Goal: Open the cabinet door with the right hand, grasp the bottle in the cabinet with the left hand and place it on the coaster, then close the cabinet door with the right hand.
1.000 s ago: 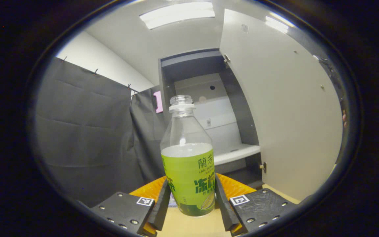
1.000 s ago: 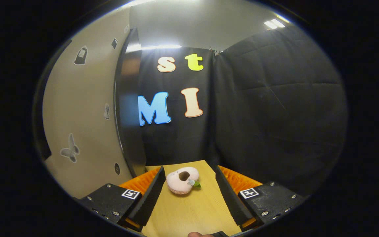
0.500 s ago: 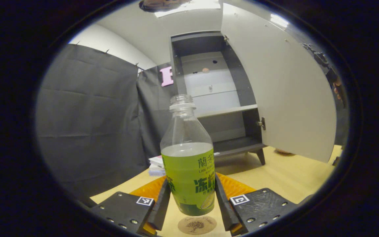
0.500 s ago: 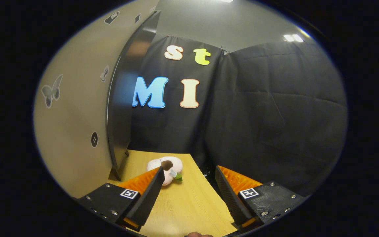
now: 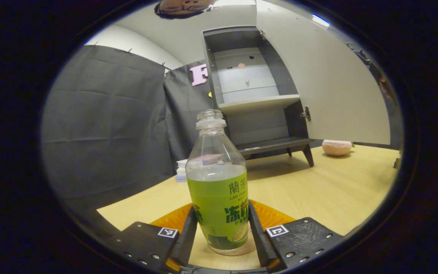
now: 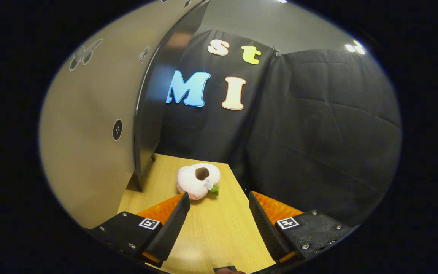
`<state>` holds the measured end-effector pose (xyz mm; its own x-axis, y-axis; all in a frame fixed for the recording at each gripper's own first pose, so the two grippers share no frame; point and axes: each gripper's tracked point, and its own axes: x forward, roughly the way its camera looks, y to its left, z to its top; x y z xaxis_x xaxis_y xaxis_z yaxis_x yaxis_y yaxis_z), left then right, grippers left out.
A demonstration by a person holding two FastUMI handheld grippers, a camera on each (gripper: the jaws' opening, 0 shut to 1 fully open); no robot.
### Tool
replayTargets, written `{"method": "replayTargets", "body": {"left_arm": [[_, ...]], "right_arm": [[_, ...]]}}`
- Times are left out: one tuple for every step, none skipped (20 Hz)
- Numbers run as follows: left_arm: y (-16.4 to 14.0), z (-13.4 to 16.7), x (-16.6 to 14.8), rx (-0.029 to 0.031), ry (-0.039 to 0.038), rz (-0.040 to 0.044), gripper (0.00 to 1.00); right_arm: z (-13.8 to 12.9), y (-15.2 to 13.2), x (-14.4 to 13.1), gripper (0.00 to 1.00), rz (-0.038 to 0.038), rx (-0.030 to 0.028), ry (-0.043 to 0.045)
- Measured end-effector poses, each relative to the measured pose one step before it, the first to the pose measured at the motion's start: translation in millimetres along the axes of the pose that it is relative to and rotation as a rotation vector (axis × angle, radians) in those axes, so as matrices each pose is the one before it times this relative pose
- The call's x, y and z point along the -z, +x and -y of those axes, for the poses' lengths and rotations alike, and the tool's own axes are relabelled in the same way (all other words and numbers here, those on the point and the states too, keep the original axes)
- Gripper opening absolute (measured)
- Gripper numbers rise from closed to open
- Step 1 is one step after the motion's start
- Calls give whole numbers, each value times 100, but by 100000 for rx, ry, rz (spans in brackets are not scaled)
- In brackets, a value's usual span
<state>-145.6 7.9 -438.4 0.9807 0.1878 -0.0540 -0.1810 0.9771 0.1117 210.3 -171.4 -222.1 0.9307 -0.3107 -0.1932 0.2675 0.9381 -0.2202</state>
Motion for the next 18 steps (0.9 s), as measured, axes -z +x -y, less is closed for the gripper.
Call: {"method": "replayTargets", "body": {"left_arm": [[15, -139, -263, -30, -1106, 1574, 69], [238, -15, 154, 1303, -1130, -243, 69], [84, 183, -103, 48, -130, 165, 69], [137, 31, -26, 298, 186, 210, 70], [-242, -42, 188, -413, 118, 110, 75], [-128, 103, 74, 518, -885, 36, 70], [-23, 138, -110, 967, -946, 328, 75], [-173, 107, -347, 1365, -658, 1541, 81], [-251, 219, -532, 1209, -11, 1564, 81], [-465, -46, -530, 698, 495, 1631, 81], [-194, 26, -628, 607, 739, 1256, 81], [-55, 8, -607, 616, 872, 956, 81], [8, -117, -553, 326, 544, 658, 81], [71, -277, -555, -51, 797, 302, 85], [26, -244, -622, -139, 861, 253, 85], [-24, -385, -616, -344, 667, 80, 81], [23, -324, -580, -523, 121, -448, 81], [56, -226, -595, -19, -150, -687, 81]], "right_arm": [[-464, -182, -157, 96, 900, -993, -2657], [-607, -95, -68, 96, 605, -1396, -1471], [-429, 176, -60, 96, 444, -1228, -284], [-459, -60, 80, 96, 94, -802, 72], [-270, -63, 167, 96, -35, -409, 11], [-142, -130, -9, 95, -89, -424, -78], [-136, 25, -13, 96, 60, -120, -351], [111, -144, 105, 96, 44, 207, -697], [-36, -23, 363, 95, -234, 213, -197], [74, -128, 267, 96, -709, 362, 114], [67, 5, 204, 95, -649, 128, 574], [15, -167, 106, 96, -249, 65, 862], [-61, -81, 91, 96, -98, 37, 672], [-116, -201, -26, 96, -131, -285, 673], [-148, -79, -119, 96, 96, -449, 453], [151, 23, 22, 96, -368, 555, -546], [201, -83, 12, 95, -448, -125, -197], [267, -112, 126, 96, -848, 63, 966]]}}
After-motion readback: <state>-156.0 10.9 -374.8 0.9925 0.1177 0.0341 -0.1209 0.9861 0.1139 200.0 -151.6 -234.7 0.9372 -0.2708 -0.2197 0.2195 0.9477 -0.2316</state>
